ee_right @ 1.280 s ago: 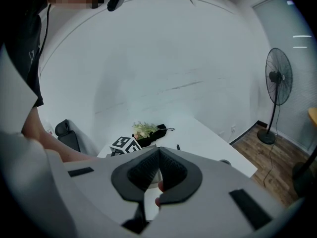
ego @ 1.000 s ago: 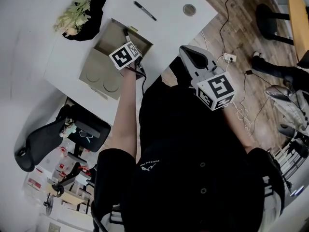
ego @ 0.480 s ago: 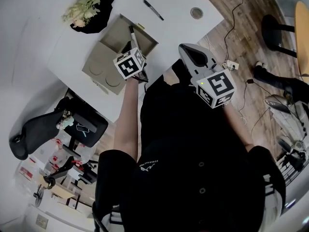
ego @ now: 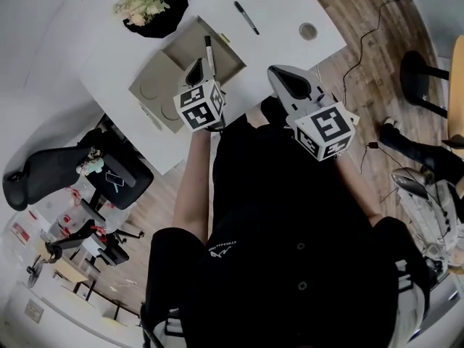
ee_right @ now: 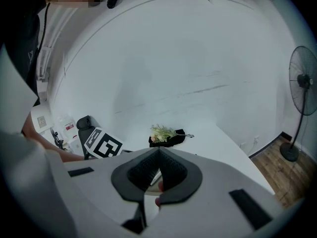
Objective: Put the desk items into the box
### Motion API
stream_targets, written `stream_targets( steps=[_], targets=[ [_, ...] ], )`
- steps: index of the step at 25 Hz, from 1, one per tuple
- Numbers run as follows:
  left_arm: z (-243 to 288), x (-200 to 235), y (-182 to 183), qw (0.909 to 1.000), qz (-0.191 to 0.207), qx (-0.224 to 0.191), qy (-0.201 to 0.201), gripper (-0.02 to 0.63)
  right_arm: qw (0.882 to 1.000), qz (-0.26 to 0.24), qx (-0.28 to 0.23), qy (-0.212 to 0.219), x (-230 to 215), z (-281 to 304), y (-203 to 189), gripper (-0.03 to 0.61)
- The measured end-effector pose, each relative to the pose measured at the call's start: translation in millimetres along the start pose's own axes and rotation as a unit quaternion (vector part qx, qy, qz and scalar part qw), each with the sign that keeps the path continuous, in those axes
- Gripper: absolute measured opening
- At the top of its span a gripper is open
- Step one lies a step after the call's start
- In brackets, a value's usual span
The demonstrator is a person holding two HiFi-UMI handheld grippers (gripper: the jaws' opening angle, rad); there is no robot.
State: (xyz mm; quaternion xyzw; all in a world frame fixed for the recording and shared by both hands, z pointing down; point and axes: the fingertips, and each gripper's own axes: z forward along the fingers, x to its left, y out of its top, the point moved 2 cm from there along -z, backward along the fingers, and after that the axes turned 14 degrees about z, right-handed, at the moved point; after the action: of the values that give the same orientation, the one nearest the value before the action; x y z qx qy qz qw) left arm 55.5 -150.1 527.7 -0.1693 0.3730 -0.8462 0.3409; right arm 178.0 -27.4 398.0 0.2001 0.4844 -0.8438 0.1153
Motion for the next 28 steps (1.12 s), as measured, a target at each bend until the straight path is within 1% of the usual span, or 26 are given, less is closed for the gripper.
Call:
stream_targets(
  steps=[5, 12, 17, 22, 28],
  targets=[
    [-32.7, 0.4, 25.7, 0.9984, -0.01, -0.05, 0.024, 0.008, 0.999, -0.013, 0.005, 0.035, 6.0, 1.6, 5.9, -0.002],
    [-77.7, -9.6, 47.2, 0.9919, -0.009, -0.113, 0.059, 0.008, 0.995, -0.046, 0.013, 0.089, 17.1, 1.6, 14.6, -0.002],
    [-115.3, -14.7, 51.7, 0.9836, -0.018, -0.146, 0.104, 0.008, 0.988, -0.069, 0.02, 0.135, 27.4, 3.0, 17.9, -0.002],
    [-155.8, -23.9, 47.4, 0.9746, -0.039, -0.169, 0.142, 0.008, 0.98, -0.092, 0.028, 0.175, 39.6, 1.7, 17.6, -0.002],
    [-198.6, -42.3, 46.0, 0.9633, -0.028, -0.195, 0.183, 0.008, 0.97, -0.108, 0.031, 0.214, 54.9, -0.2, 16.1, -0.002]
  ],
)
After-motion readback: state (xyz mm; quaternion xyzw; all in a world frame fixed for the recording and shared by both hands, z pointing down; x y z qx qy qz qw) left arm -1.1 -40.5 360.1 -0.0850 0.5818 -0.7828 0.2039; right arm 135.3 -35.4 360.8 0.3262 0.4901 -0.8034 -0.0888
